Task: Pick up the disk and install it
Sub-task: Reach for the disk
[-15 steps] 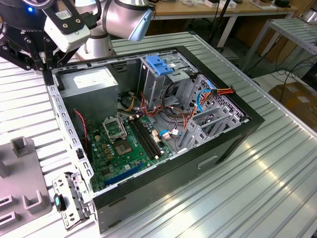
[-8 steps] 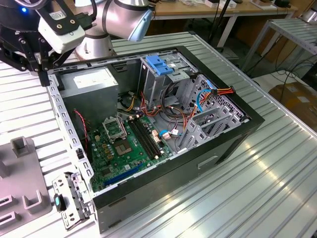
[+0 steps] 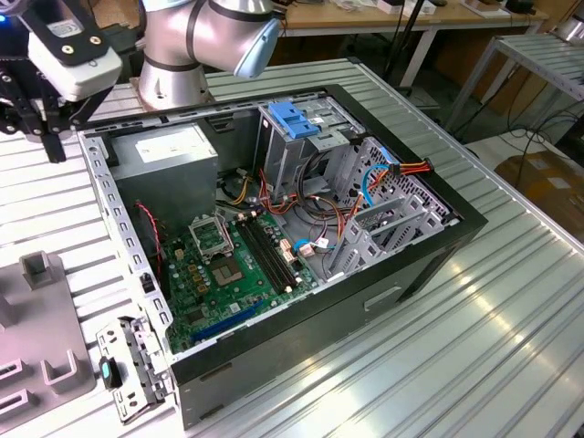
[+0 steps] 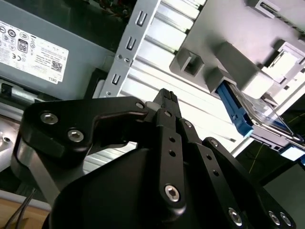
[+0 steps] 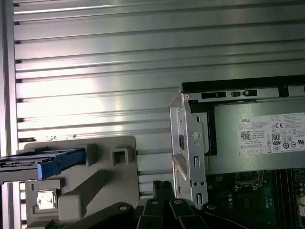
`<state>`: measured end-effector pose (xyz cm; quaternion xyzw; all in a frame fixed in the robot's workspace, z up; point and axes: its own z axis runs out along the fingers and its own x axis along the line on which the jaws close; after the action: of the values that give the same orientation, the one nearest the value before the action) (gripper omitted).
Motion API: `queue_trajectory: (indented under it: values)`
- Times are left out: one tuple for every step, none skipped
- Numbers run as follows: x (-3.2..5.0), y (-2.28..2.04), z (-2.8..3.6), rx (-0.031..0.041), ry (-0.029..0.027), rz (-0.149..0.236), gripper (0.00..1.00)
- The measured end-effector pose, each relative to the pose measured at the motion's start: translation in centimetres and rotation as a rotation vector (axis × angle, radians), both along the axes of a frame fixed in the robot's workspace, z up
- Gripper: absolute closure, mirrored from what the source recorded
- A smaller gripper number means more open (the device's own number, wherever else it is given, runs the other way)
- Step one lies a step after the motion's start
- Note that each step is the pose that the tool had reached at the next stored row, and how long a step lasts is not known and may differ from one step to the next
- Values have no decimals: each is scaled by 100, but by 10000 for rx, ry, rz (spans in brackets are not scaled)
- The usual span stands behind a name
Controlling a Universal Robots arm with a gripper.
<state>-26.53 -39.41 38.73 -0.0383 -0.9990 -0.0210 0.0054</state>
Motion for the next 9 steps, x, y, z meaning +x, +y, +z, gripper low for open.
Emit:
queue_trajectory:
  values:
    - [-78, 10, -1, 1, -1, 0, 89]
    - [-153, 20, -3, 1, -2, 2, 89]
    - [-237, 31, -4, 0, -1, -1, 89]
    - [-296, 39, -4, 0, 0, 1, 89]
    - [-341, 43, -5, 0, -1, 1, 89]
    - [-408, 48, -6, 1, -1, 0, 89]
    - [-483, 52, -7, 1, 0, -1, 89]
    - [-533, 54, -7, 0, 0, 0, 89]
    - [-576, 55, -8, 1, -1, 2, 89]
